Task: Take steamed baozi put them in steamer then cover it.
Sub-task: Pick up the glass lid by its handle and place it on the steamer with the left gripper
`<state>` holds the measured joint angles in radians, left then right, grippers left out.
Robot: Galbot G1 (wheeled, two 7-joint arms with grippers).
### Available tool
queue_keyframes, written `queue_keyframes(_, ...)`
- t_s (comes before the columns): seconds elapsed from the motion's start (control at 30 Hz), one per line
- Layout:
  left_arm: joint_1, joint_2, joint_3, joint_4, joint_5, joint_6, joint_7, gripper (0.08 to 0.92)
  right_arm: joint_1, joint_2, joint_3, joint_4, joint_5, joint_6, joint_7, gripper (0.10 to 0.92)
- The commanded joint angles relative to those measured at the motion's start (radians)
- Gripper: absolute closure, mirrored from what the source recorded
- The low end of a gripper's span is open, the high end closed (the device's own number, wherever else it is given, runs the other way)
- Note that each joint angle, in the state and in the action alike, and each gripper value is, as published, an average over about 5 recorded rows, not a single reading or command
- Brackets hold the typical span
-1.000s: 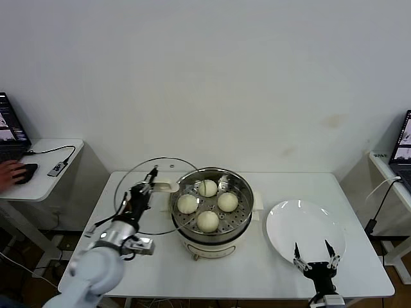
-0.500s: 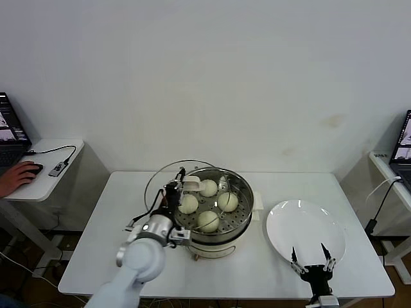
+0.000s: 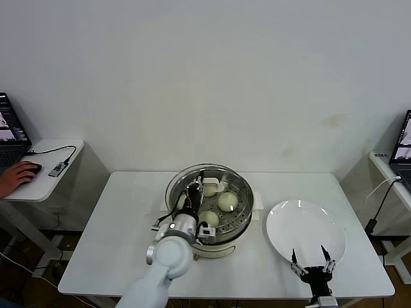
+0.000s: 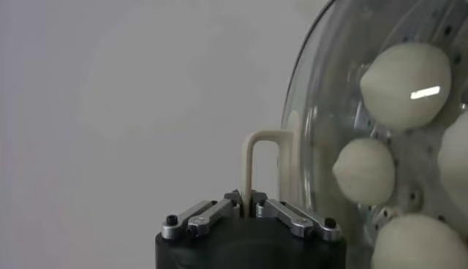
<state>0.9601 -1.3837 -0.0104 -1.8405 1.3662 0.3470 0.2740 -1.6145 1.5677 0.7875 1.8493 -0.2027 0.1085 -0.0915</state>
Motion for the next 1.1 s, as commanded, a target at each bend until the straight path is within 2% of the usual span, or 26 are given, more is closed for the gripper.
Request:
queue_keyframes(0.03,-0.004,-0.058,0.017,0.033,0.036,0.006,0.008,0.853,0.003,0.001,0.0,-0.008,-0.004,0.002,0.0,0.203)
queue_keyframes(0.97,0.027,-0.067,0.01,0.042,0.089,-0.031,-0.011,0.853,0.003,0.0,-0.004,-0.016,-0.008,0.009,-0.003,0.203)
queue_keyframes(1.1,0.048,-0.061,0.011,0.007,0.088,-0.033,-0.009,0.807,0.003,0.001,-0.005,-0.017,-0.011,0.009,-0.003,0.203)
